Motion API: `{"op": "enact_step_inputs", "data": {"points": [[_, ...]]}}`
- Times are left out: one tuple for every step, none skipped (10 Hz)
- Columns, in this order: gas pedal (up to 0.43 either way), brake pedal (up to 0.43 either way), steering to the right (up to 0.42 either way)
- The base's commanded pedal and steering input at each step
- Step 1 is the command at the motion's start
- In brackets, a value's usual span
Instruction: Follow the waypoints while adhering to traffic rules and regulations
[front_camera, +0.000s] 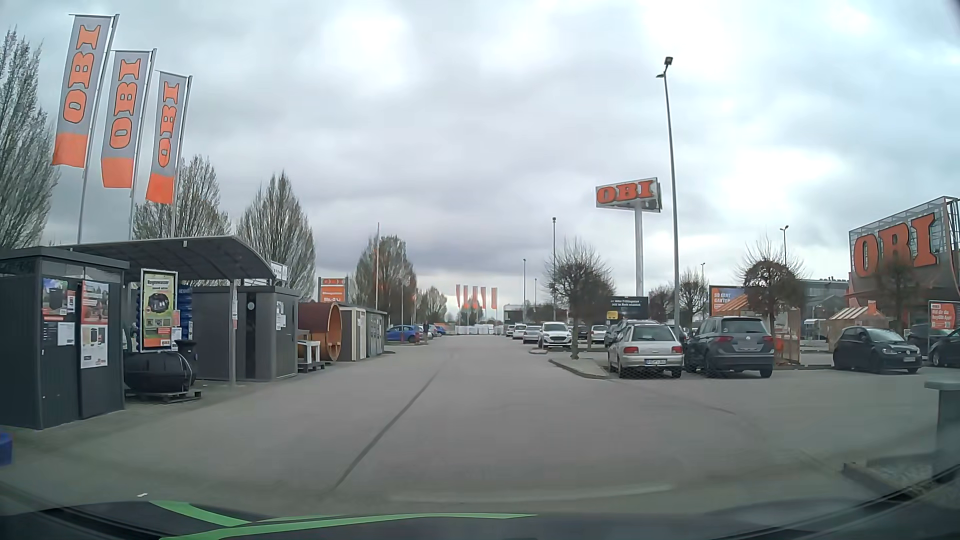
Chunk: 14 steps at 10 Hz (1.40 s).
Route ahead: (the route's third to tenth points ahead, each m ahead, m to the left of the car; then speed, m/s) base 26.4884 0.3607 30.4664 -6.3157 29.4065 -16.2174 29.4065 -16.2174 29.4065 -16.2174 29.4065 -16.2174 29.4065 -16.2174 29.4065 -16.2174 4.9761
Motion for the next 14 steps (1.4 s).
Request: {"op": "enact_step_inputs", "data": {"points": [[0.079, 0.0, -0.012], [0.079, 0.0, -0.012], [0.079, 0.0, -0.012], [0.079, 0.0, -0.012], [0.079, 0.0, -0.012], [0.079, 0.0, -0.012], [0.079, 0.0, -0.012], [0.079, 0.0, -0.012], [0.079, 0.0, -0.013], [0.079, 0.0, -0.013], [0.079, 0.0, -0.013], [0.079, 0.0, -0.012], [0.079, 0.0, -0.013], [0.079, 0.0, -0.012]]}}
